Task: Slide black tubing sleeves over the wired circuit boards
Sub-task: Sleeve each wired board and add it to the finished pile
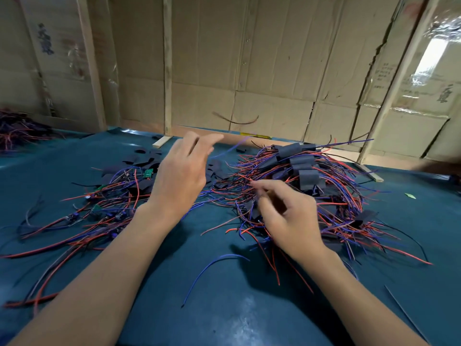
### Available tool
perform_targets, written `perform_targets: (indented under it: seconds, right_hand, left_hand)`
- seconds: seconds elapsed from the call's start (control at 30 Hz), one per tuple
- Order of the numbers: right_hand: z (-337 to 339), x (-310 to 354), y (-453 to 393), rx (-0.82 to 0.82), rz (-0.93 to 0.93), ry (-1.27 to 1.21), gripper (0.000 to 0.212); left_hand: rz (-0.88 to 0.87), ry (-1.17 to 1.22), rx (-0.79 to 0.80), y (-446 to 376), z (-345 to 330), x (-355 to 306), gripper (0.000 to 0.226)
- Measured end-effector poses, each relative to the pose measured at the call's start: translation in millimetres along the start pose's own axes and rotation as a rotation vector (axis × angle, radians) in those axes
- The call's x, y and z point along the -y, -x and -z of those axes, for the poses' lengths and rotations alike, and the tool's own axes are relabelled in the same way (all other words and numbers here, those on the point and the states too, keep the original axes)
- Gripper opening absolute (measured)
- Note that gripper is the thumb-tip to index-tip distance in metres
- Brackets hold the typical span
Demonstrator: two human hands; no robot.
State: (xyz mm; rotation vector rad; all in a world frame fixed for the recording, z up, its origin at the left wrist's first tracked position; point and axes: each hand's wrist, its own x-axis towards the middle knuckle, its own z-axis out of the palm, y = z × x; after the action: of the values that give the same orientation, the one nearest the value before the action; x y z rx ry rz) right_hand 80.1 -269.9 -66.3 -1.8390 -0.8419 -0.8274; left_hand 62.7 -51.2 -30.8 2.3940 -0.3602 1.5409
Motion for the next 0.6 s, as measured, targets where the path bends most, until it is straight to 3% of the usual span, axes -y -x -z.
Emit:
perform_targets:
  seconds: [0.1,0.17,0.33,0.47,0.6]
  right_hand:
    - [-6,4,2,0.116,-0.107,-0.129,0.017]
    - [-10,8,1,0.211,-0.236,-0.350,0.018]
    - [-3,11,-4,0.311,-0.313,-0.722,0.024]
    - [6,8,-8,0.285,-0.472,-0.981,0.018]
    - [11,5,-15,0.141,-0.552,-0.884,0.018]
  left_hand:
    - [-0.168,-0.018,-0.087,-2,2,-16,0.043]
    - [-0.260,0.036,-0.095,-1,0,-30,0.037]
    - [-0.234,0.424,0.188,10,-7,-66,0.047]
    - [-0.252,0.425,0.255,17,-14,-68,0.064]
    - [-0.210,0.361,0.235,20,-17,-67,0.073]
